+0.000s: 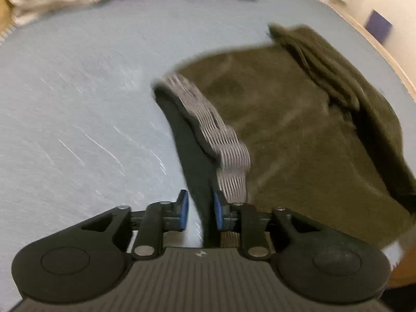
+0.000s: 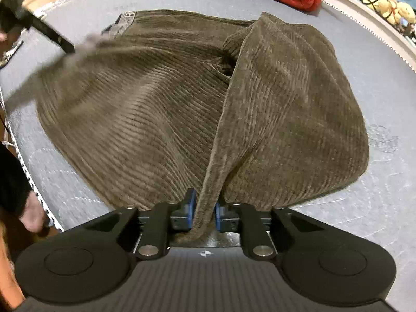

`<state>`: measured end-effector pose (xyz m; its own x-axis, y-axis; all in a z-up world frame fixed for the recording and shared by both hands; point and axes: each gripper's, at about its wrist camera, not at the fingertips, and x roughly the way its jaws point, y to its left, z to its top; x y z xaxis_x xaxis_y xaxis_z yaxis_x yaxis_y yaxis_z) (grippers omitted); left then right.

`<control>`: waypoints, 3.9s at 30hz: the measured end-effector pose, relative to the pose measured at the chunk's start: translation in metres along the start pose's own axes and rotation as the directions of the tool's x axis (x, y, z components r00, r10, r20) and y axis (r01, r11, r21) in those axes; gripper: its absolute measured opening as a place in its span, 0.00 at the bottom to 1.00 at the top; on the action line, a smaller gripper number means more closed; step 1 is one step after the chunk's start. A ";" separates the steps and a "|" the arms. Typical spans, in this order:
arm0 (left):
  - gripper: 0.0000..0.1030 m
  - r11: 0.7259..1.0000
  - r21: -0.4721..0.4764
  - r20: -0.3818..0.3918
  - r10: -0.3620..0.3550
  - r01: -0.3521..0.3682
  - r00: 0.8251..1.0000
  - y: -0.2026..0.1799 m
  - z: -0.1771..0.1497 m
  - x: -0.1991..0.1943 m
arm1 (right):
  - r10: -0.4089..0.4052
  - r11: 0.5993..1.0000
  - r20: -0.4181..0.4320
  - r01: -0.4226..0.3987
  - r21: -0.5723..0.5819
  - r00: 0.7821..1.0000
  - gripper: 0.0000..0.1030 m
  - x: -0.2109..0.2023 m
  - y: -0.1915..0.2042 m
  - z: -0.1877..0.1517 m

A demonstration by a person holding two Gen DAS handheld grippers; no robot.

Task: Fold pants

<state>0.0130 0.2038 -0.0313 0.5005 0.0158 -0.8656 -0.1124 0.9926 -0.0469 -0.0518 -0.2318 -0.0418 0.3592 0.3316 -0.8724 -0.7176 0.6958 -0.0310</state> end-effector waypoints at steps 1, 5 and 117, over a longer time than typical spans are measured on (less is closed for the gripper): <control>0.31 1.000 -0.028 0.038 0.006 -0.005 0.999 -0.002 0.006 -0.012 | 0.000 1.000 0.034 0.000 0.012 0.999 0.33 -0.008 -0.002 0.006; 0.49 0.991 -0.094 0.175 -0.076 0.093 0.982 -0.021 0.024 -0.058 | 0.005 0.993 0.208 -0.029 0.112 0.978 0.55 -0.040 -0.015 0.024; 0.61 0.993 -0.012 0.102 -0.118 0.119 0.988 -0.031 0.018 0.016 | -0.759 0.181 -0.071 0.316 0.931 0.647 0.16 -0.116 -0.233 -0.206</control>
<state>0.0398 0.1754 -0.0342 0.5950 -0.0888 -0.7988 -0.0617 0.9859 -0.1556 -0.0491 -0.5635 -0.0334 0.7346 -0.3595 -0.5754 0.5391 0.8242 0.1734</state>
